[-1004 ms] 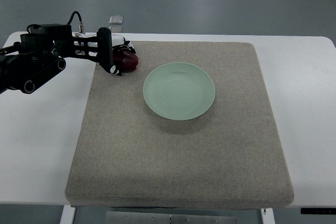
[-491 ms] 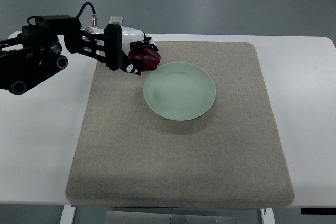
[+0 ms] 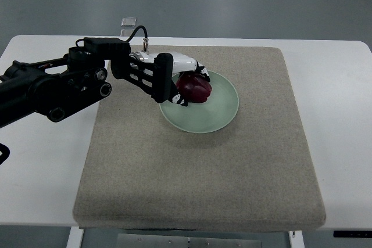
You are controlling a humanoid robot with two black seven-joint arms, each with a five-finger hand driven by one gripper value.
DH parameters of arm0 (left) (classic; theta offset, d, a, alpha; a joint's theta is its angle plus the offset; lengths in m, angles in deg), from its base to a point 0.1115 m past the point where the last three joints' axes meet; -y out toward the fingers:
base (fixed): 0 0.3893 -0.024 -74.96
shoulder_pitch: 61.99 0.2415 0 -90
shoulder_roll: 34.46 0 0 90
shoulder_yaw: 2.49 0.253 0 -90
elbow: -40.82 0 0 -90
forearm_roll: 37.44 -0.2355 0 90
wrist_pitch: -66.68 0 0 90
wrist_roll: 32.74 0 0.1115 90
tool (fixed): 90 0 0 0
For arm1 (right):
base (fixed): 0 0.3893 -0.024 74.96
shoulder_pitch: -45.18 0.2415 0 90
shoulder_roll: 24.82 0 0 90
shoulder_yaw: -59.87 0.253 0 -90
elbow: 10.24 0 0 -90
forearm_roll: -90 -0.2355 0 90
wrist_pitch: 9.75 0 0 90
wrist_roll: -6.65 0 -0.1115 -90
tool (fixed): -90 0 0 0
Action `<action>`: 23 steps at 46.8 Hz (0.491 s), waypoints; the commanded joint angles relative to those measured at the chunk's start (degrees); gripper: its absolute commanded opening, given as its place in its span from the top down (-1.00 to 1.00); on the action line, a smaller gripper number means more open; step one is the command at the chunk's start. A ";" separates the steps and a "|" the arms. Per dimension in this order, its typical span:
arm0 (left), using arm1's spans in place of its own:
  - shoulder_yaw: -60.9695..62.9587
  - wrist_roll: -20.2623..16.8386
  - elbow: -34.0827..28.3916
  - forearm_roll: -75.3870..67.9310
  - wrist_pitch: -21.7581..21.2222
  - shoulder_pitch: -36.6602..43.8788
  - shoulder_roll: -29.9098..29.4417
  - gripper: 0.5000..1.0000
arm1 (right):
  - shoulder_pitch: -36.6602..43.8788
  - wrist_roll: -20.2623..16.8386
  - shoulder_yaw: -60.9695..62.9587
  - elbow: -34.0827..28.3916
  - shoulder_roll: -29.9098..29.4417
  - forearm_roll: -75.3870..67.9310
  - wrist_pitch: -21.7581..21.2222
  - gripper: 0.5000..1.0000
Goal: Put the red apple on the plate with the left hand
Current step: 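Carry the apple with the left hand onto the pale green plate, then open the left hand and withdraw it away from the plate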
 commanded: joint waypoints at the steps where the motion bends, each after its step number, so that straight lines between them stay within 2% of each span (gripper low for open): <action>1: -0.02 0.06 -0.18 -0.01 -0.86 0.19 0.57 0.71 | 0.01 0.00 0.00 0.00 0.00 0.00 0.00 -0.71; 4: -0.02 0.06 -0.18 0.08 -0.95 0.28 0.57 -0.01 | 0.01 0.00 0.00 0.00 0.00 0.00 0.00 -0.71; 7: -0.02 0.06 -0.09 0.08 -0.86 0.19 0.57 -0.41 | 0.01 0.00 0.00 0.00 0.00 0.00 0.00 -0.72; 9: -0.02 0.06 0.00 0.08 -0.86 0.10 0.48 -0.93 | 0.01 0.00 0.00 0.00 0.00 0.00 0.00 -0.71; 10: -0.02 0.06 0.08 0.17 -0.86 0.10 0.40 -0.99 | 0.01 0.00 0.00 0.00 0.00 0.00 0.00 -0.72; 23: -0.10 0.06 0.88 1.57 -0.16 0.02 -1.98 -0.99 | 0.01 0.00 0.00 0.00 0.00 0.00 0.00 -0.71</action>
